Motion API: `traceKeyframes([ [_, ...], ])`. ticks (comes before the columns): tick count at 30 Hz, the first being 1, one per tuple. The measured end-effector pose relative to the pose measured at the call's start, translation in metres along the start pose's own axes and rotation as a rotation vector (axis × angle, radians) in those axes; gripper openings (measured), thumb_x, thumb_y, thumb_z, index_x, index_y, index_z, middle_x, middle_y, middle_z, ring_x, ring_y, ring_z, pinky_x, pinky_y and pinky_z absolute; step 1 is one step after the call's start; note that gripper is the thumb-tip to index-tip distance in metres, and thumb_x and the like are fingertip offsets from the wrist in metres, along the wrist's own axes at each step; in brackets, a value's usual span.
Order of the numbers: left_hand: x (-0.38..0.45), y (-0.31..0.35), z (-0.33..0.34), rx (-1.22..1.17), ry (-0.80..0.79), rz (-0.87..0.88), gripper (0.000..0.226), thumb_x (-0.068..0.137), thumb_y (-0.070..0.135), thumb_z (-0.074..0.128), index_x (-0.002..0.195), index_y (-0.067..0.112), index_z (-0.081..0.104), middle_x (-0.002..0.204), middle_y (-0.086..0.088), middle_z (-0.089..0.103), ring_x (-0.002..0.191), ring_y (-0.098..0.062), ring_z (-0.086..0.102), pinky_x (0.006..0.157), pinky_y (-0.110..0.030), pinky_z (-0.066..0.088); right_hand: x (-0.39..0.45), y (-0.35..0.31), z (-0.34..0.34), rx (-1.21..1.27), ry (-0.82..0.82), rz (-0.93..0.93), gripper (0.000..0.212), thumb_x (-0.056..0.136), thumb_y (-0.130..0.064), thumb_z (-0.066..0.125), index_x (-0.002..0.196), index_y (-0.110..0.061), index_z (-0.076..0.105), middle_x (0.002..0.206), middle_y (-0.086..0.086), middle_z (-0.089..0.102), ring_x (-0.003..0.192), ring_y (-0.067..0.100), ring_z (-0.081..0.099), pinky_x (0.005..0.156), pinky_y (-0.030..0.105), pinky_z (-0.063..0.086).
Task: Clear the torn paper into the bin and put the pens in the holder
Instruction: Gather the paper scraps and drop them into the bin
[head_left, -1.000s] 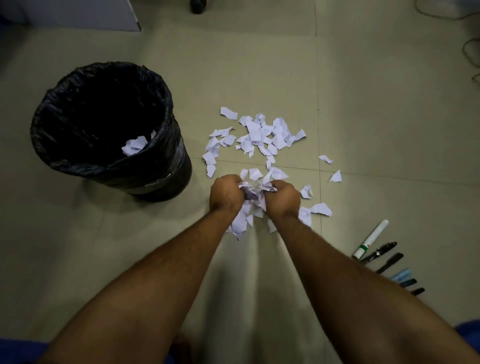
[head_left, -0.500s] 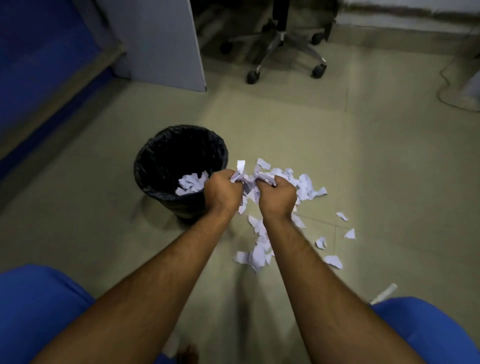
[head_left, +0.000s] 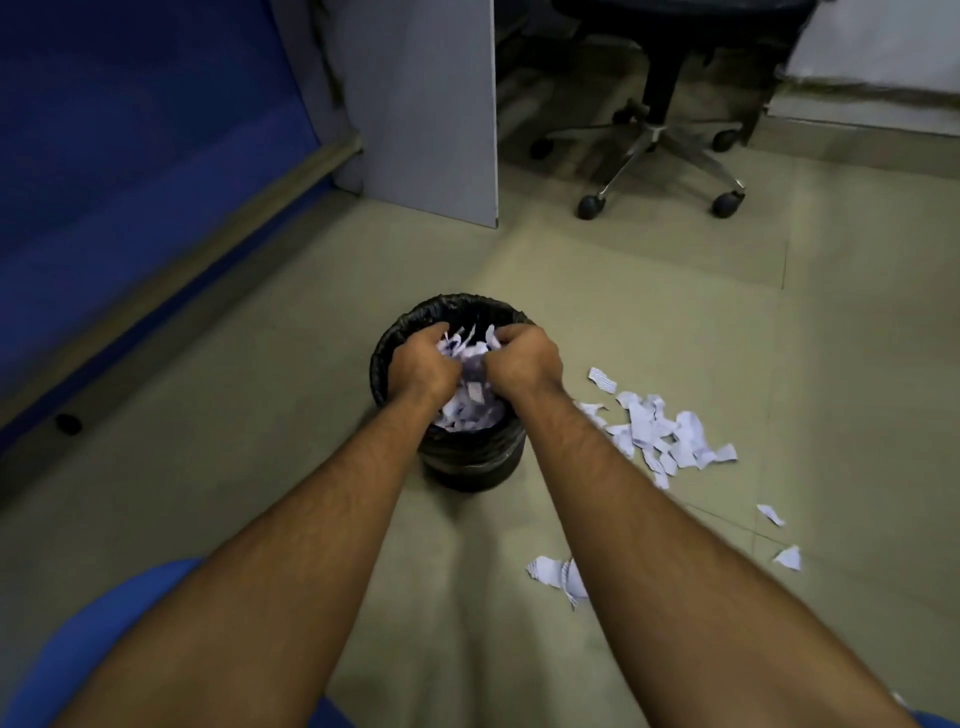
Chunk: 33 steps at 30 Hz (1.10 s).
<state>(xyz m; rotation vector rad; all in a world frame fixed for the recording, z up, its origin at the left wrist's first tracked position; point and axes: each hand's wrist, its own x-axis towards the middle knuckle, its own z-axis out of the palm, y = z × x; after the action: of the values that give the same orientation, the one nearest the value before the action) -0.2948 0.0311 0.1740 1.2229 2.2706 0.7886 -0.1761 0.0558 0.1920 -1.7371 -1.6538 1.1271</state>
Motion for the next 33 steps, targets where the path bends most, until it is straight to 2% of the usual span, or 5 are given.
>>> traceKeyframes([
  [4,-0.009,0.004,0.002,-0.01,0.013,0.027,0.051,0.085,0.009,0.064,0.135,0.017,0.059,0.13,-0.006,0.065,0.117,-0.023,0.062,0.097,-0.026,0.048,0.003,0.002,-0.001,-0.007,0.07,0.03,0.041,0.086,-0.013,0.064,0.127,-0.02,0.067,0.127,0.004,0.068,0.117,0.025,0.064,0.094,0.025,0.048],
  [16,-0.059,0.061,0.084,-0.301,-0.185,0.213,0.026,0.08,0.013,0.06,0.101,0.014,0.075,0.084,-0.003,0.075,0.078,-0.02,0.072,0.075,-0.034,0.06,-0.005,0.097,-0.051,0.444,0.396,0.133,0.012,0.076,-0.033,0.057,0.083,-0.034,0.067,0.083,-0.008,0.074,0.079,0.019,0.073,0.076,0.044,0.061],
  [22,-0.106,0.007,0.189,-0.01,-0.55,0.079,0.032,0.078,0.025,0.065,0.109,0.018,0.071,0.104,-0.008,0.073,0.098,-0.028,0.068,0.089,-0.032,0.055,-0.074,0.259,-0.057,0.088,0.43,0.488,0.024,0.09,-0.023,0.059,0.109,-0.019,0.073,0.112,0.009,0.072,0.107,0.033,0.065,0.084,0.03,0.046],
  [29,-0.172,-0.071,0.255,0.479,-0.39,-0.075,0.052,0.082,0.032,0.066,0.127,0.017,0.046,0.132,-0.013,0.042,0.12,-0.033,0.046,0.09,-0.044,0.049,-0.108,0.354,-0.023,-0.304,0.306,0.837,0.083,0.083,-0.057,0.063,0.151,-0.026,0.029,0.164,0.014,0.014,0.151,0.035,0.012,0.118,0.055,0.021],
  [33,-0.179,-0.074,0.277,0.45,-0.405,0.024,0.049,0.085,0.023,0.065,0.13,0.012,0.047,0.13,-0.017,0.043,0.116,-0.035,0.049,0.093,-0.04,0.047,-0.1,0.358,0.003,-0.297,0.29,0.628,0.077,0.083,-0.046,0.066,0.15,-0.019,0.037,0.159,0.016,0.029,0.146,0.037,0.026,0.115,0.047,0.031],
])
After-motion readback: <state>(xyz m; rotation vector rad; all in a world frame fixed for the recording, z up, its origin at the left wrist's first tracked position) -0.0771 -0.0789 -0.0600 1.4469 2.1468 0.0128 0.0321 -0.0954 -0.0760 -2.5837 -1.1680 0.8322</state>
